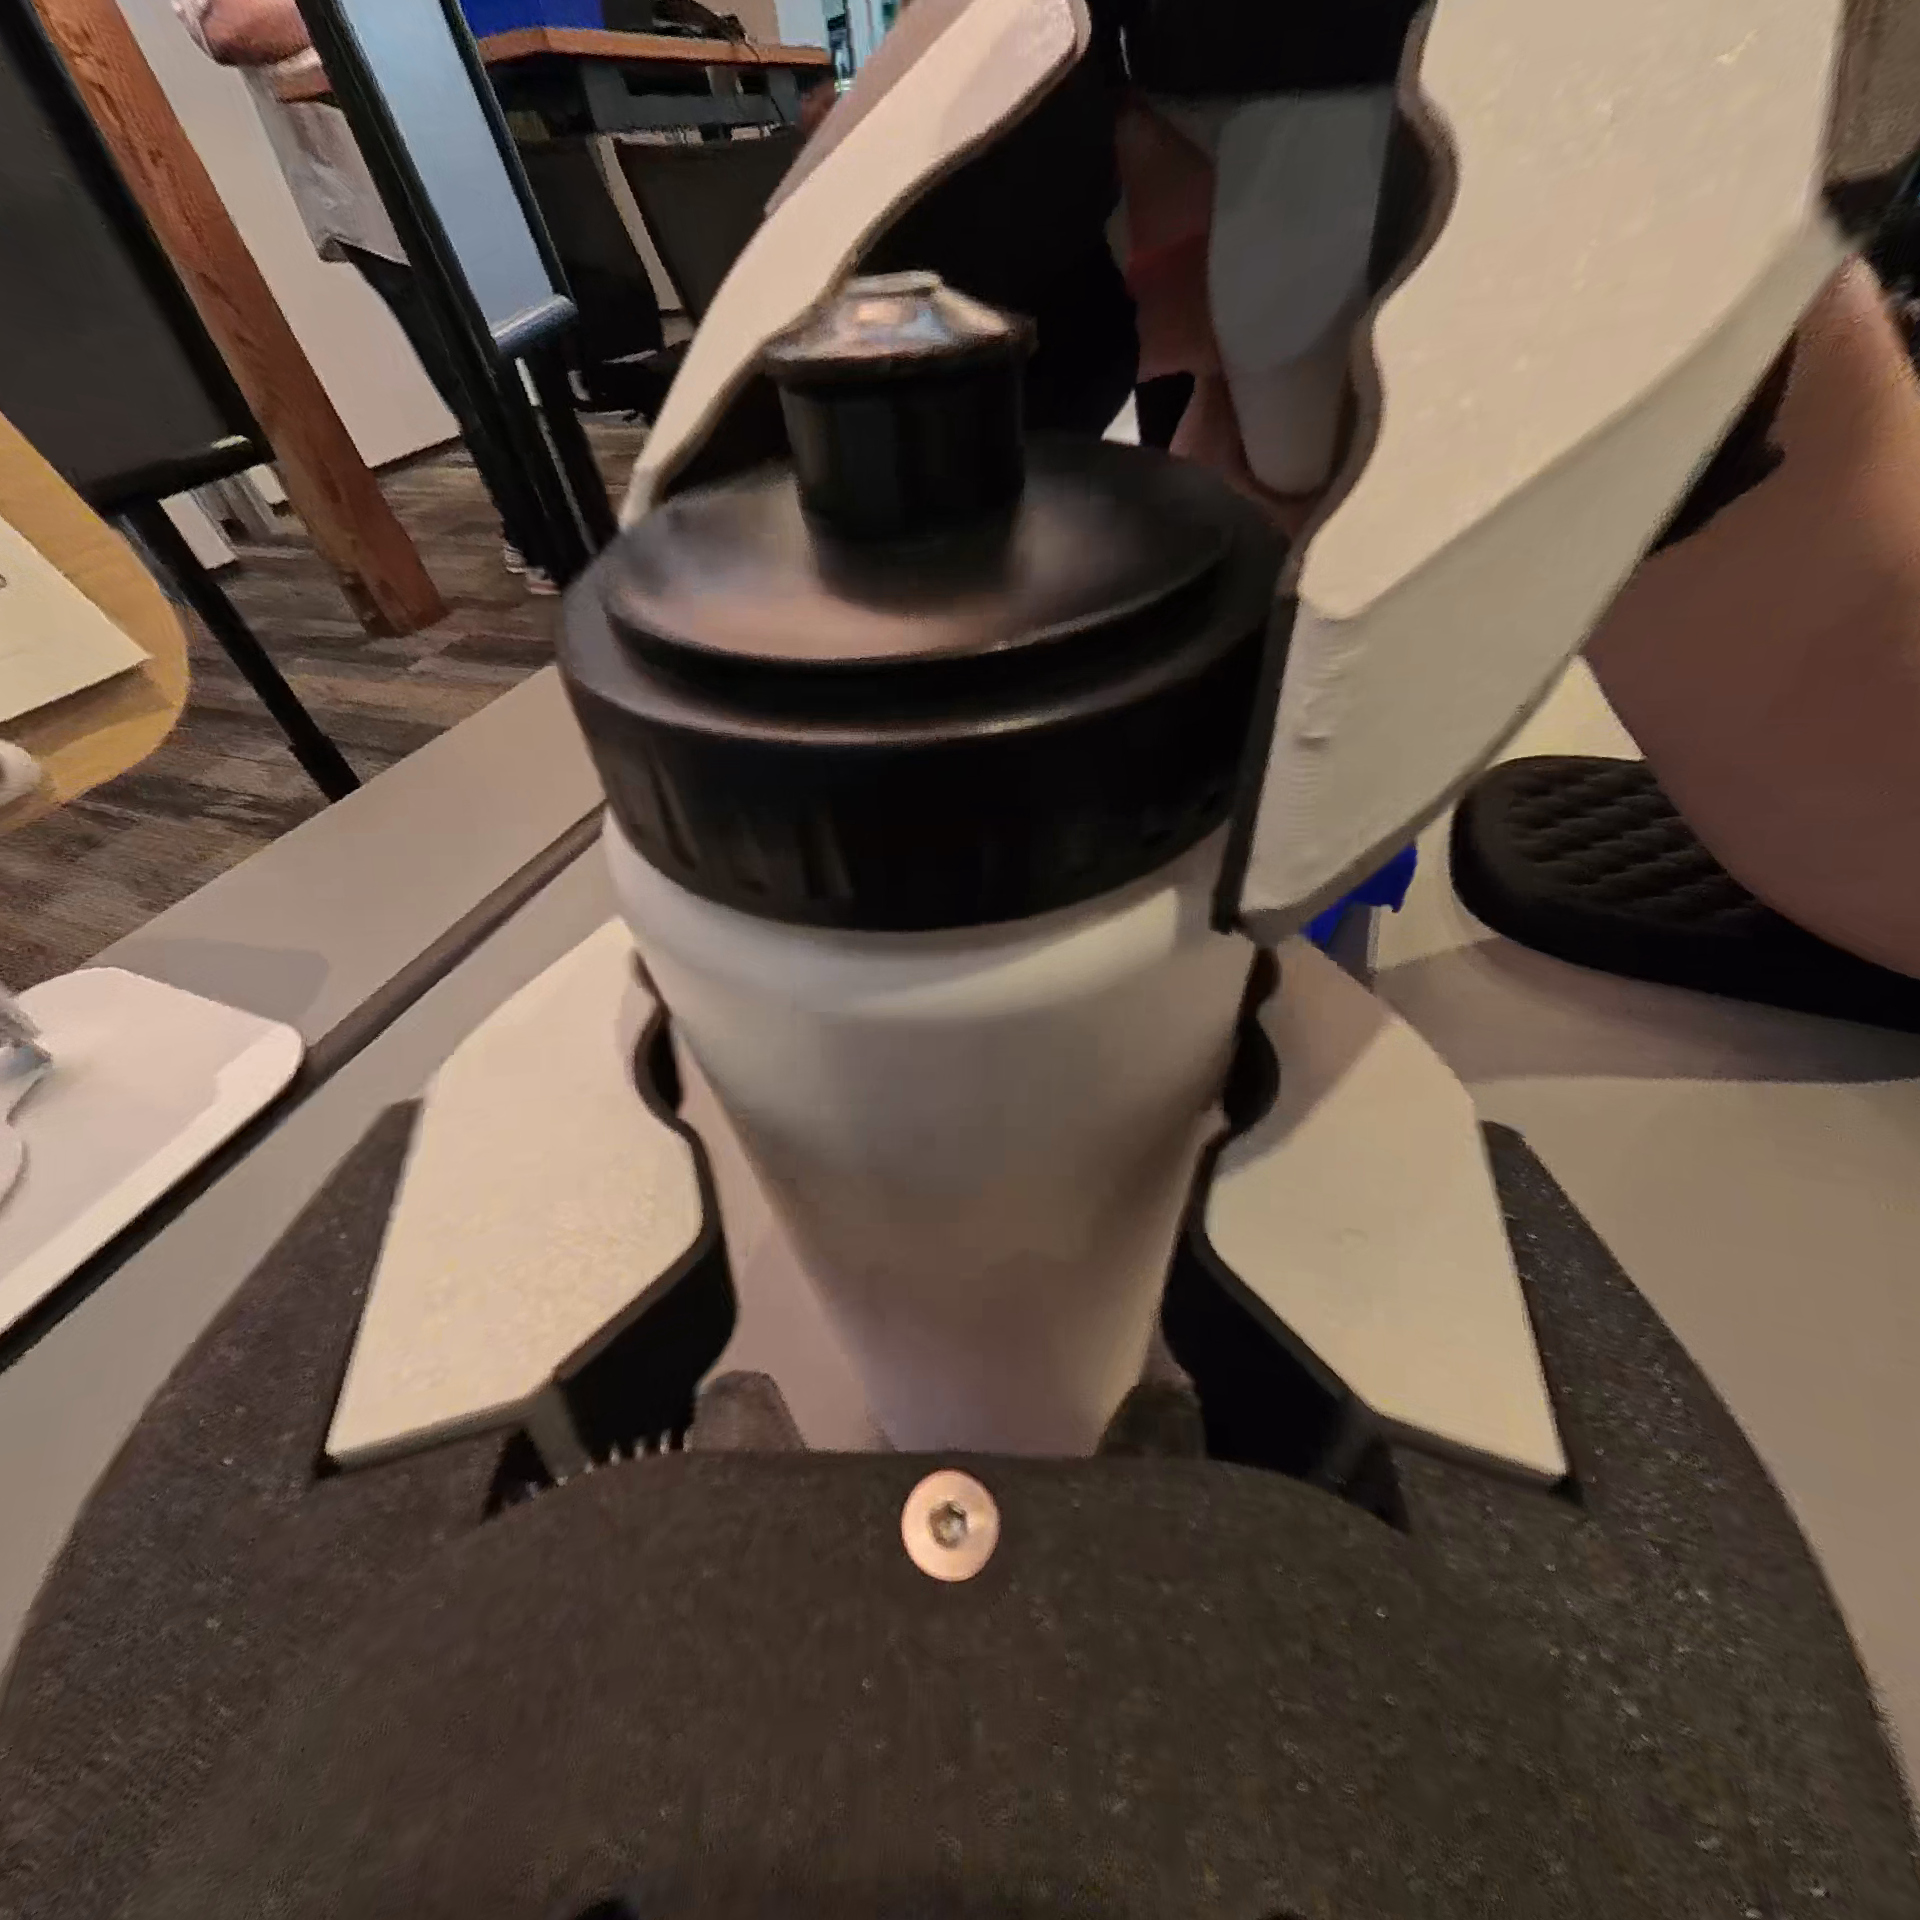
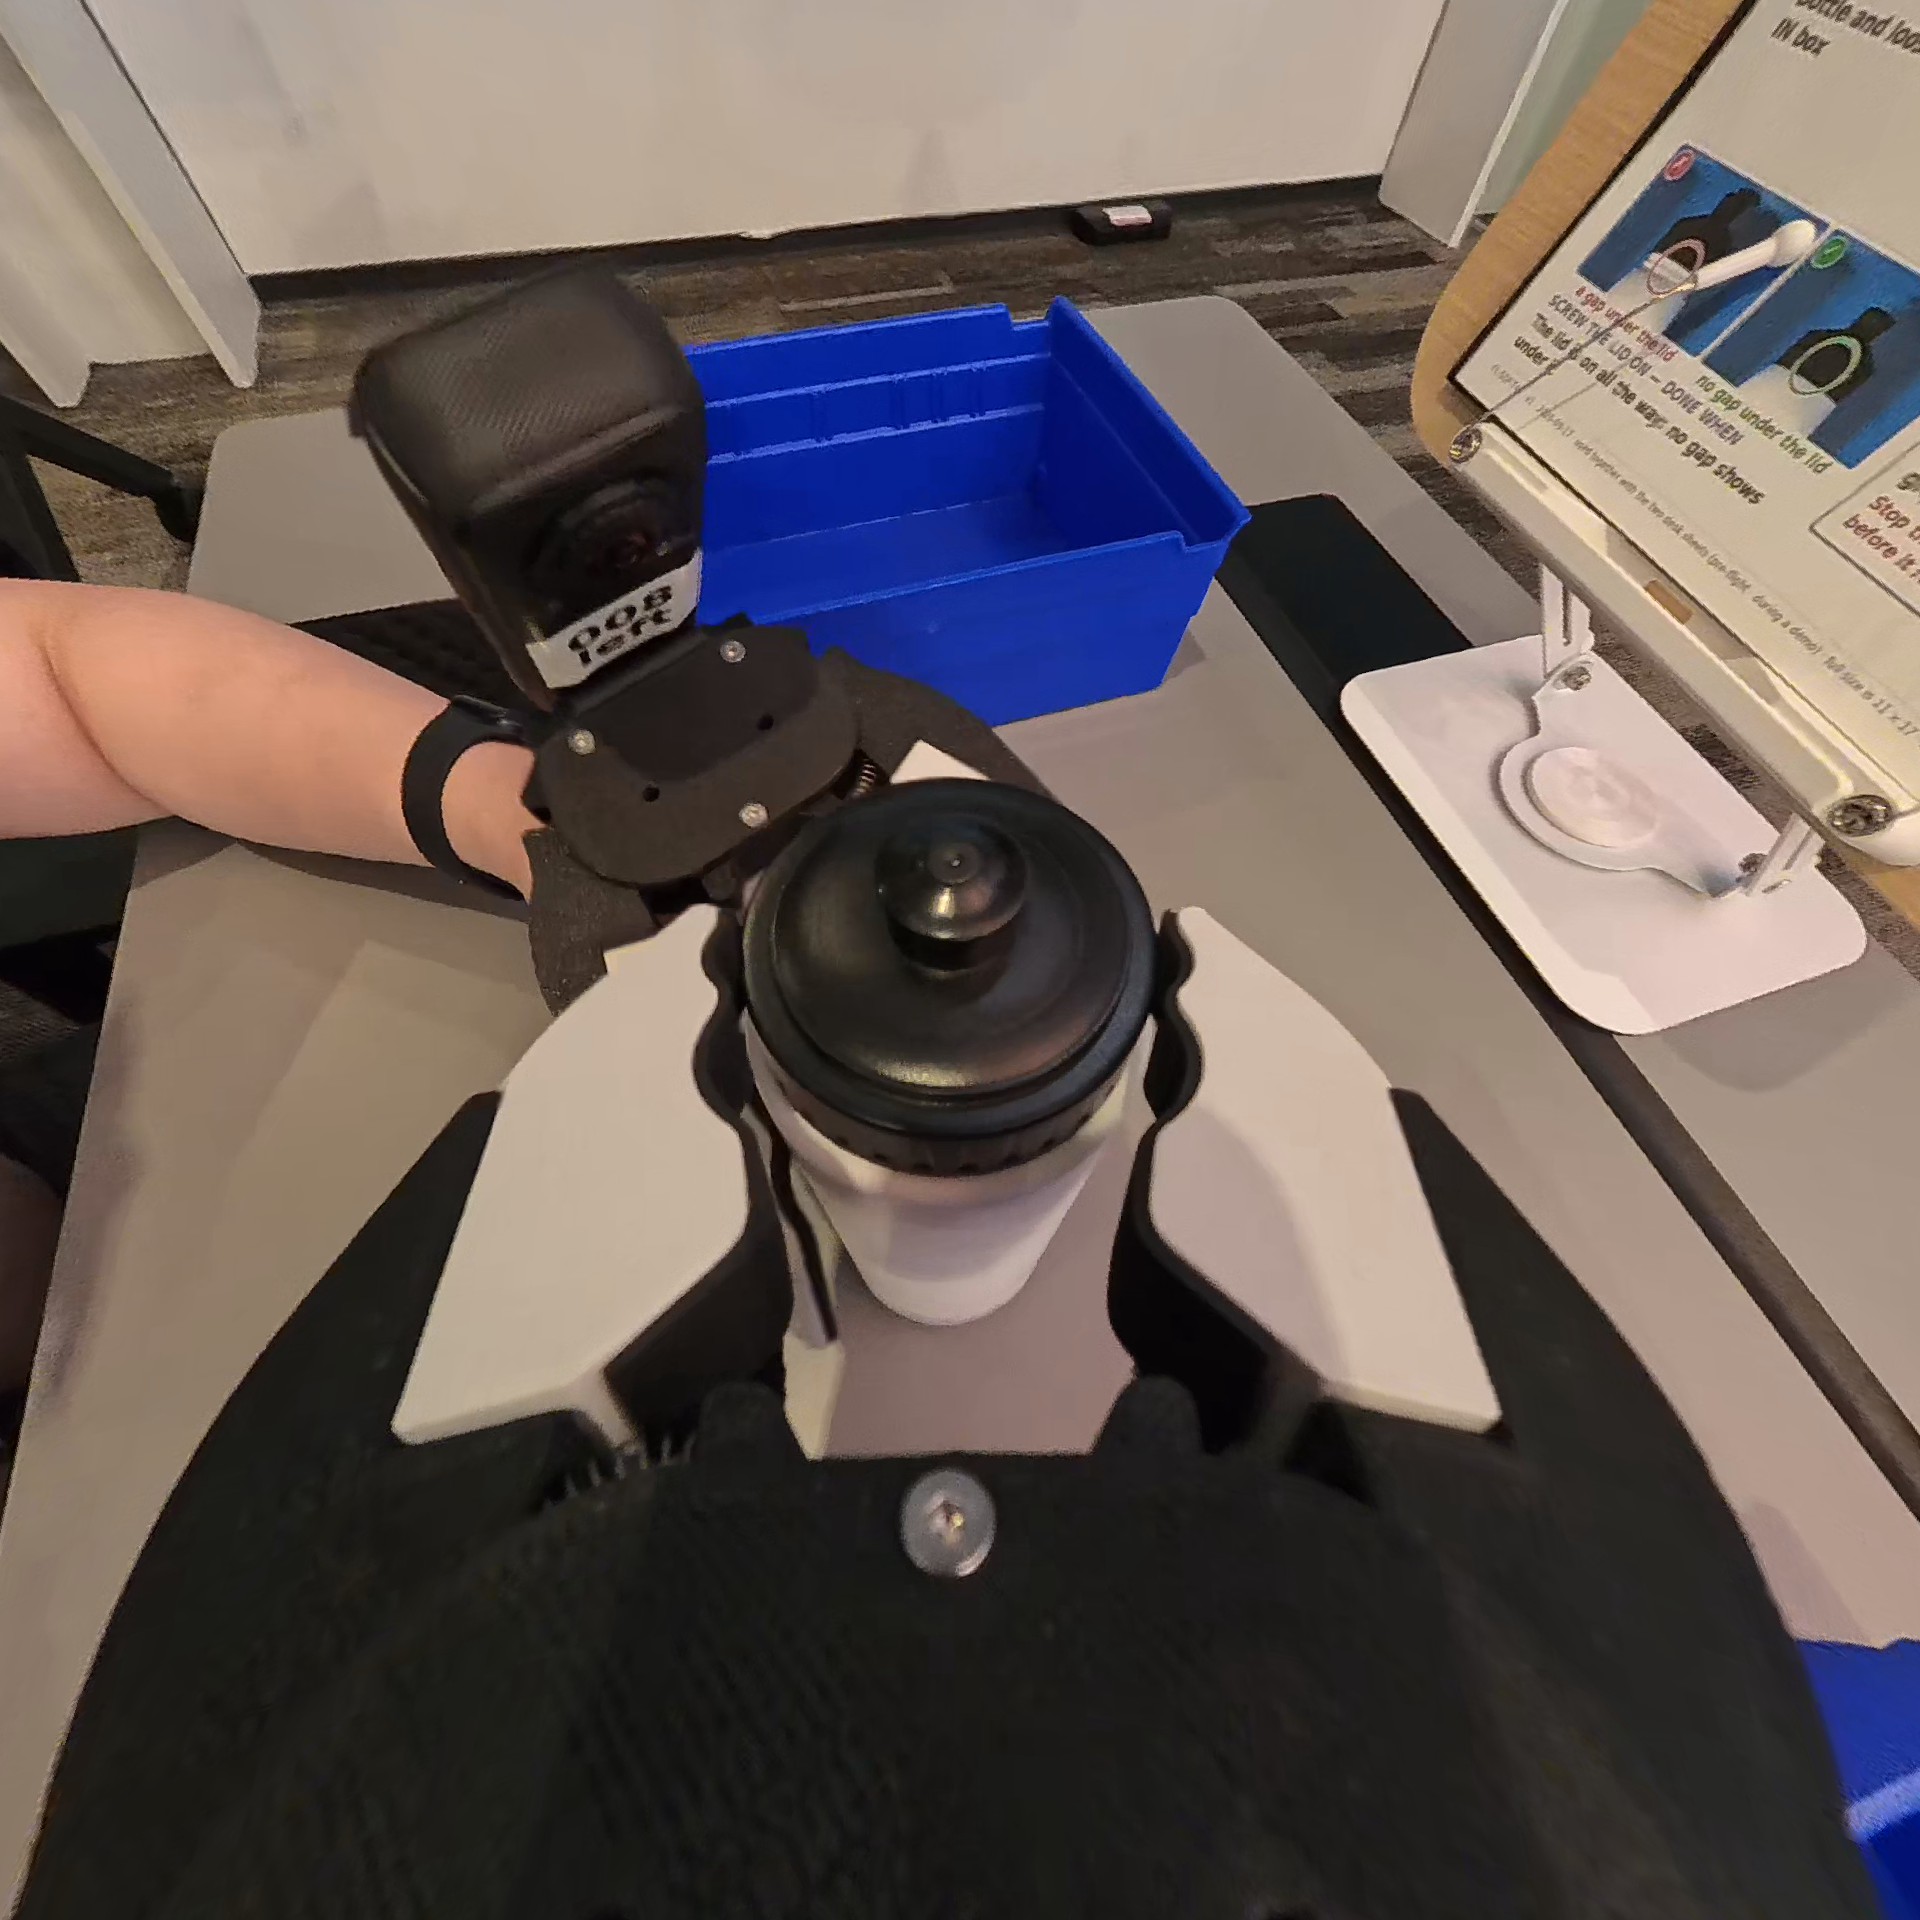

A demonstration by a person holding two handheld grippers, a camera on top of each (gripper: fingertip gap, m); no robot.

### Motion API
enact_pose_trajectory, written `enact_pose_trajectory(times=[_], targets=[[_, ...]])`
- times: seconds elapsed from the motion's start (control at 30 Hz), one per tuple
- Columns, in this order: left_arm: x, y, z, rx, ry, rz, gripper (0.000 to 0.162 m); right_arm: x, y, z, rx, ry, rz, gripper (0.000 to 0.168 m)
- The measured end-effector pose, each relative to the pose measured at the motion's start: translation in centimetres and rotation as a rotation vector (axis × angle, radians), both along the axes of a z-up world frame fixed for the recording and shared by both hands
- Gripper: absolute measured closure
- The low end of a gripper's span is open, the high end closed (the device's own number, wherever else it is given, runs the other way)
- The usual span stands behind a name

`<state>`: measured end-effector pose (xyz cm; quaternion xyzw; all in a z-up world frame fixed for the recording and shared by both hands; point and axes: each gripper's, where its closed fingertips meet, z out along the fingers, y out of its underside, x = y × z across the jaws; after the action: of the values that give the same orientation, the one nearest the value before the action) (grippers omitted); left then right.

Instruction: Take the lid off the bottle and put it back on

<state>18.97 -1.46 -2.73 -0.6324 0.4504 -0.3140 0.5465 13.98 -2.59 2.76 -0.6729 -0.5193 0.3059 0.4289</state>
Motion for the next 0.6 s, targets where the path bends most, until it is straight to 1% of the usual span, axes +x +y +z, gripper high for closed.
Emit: enact_pose_trajectory(times=[0.03,0.07,0.1,0.13,0.2,0.27,0.33,0.47,0.5,0.6], targets=[[0.0,0.5,-0.2,0.021,0.017,0.035,0.04,0.0,-0.2,0.0,-0.002,-0.001,0.012,0.091],[0.1,0.8,-0.4,0.038,0.03,0.058,0.031,0.0,-0.3,0.0,-0.003,-0.006,0.018,0.091],[0.1,0.9,-0.2,0.045,0.016,0.061,0.031,0.1,-0.2,0.0,-0.003,-0.01,0.017,0.091],[0.4,0.6,0.2,0.045,-0.021,0.045,0.031,0.2,-0.2,0.0,-0.008,-0.01,0.017,0.091],[0.9,0.1,0.9,0.019,-0.071,-0.003,0.038,0.4,-0.2,0.0,-0.015,-0.007,0.03,0.091],[1.5,0.1,0.5,0.004,-0.049,-0.022,0.045,0.4,-0.2,0.0,-0.018,-0.007,0.034,0.091],[1.7,0.4,0.3,0.001,-0.037,-0.023,0.045,0.7,0.0,0.0,-0.026,-0.008,0.02,0.091],[1.7,0.1,-0.4,-0.047,0.045,-0.037,0.054,1.2,0.1,-0.1,-0.044,-0.031,-0.012,0.091],[1.7,0.1,-0.5,-0.06,0.036,-0.035,0.057,1.2,0.1,-0.1,-0.046,-0.041,-0.027,0.091],[1.8,0.3,-0.3,-0.053,0.001,-0.004,0.059,1.0,0.4,-0.6,-0.065,-0.086,-0.101,0.089]])
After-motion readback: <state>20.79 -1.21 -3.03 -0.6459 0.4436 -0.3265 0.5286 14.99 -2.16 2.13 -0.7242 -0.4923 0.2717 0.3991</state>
